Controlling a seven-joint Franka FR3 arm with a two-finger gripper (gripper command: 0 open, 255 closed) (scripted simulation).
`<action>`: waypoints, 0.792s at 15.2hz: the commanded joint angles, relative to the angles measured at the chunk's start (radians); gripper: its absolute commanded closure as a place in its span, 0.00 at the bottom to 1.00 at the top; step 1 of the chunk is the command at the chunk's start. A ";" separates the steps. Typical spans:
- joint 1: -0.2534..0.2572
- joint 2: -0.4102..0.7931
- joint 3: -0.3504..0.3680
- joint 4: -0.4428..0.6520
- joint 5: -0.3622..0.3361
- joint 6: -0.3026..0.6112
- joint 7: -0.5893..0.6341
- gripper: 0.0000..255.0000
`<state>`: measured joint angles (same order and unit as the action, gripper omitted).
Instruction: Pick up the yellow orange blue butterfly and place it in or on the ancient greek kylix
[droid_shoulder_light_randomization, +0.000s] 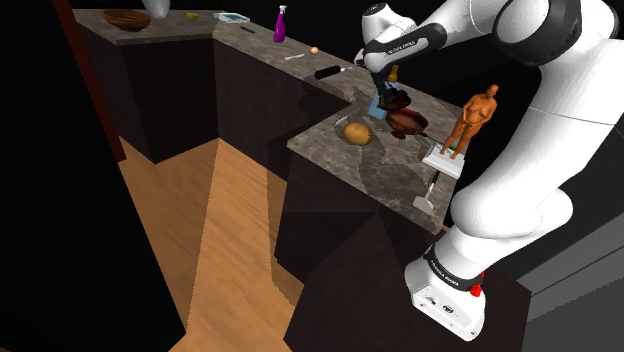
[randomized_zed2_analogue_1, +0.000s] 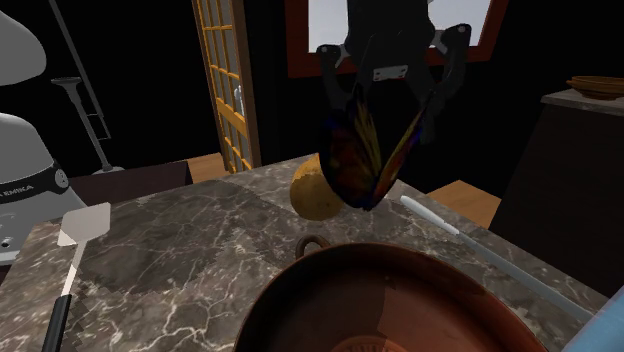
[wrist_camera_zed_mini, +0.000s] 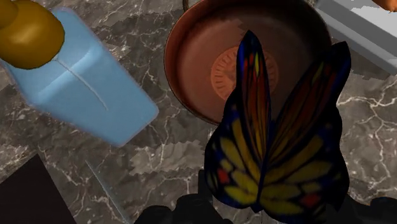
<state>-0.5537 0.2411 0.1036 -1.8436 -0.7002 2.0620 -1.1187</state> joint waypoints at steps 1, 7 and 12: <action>-0.033 -0.020 -0.020 -0.035 -0.005 0.043 -0.032 1.00; -0.106 -0.034 -0.071 -0.098 -0.025 0.152 -0.095 1.00; -0.106 -0.001 -0.077 -0.119 -0.053 0.195 -0.054 1.00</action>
<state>-0.6592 0.2279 0.0282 -1.9630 -0.7471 2.2470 -1.1806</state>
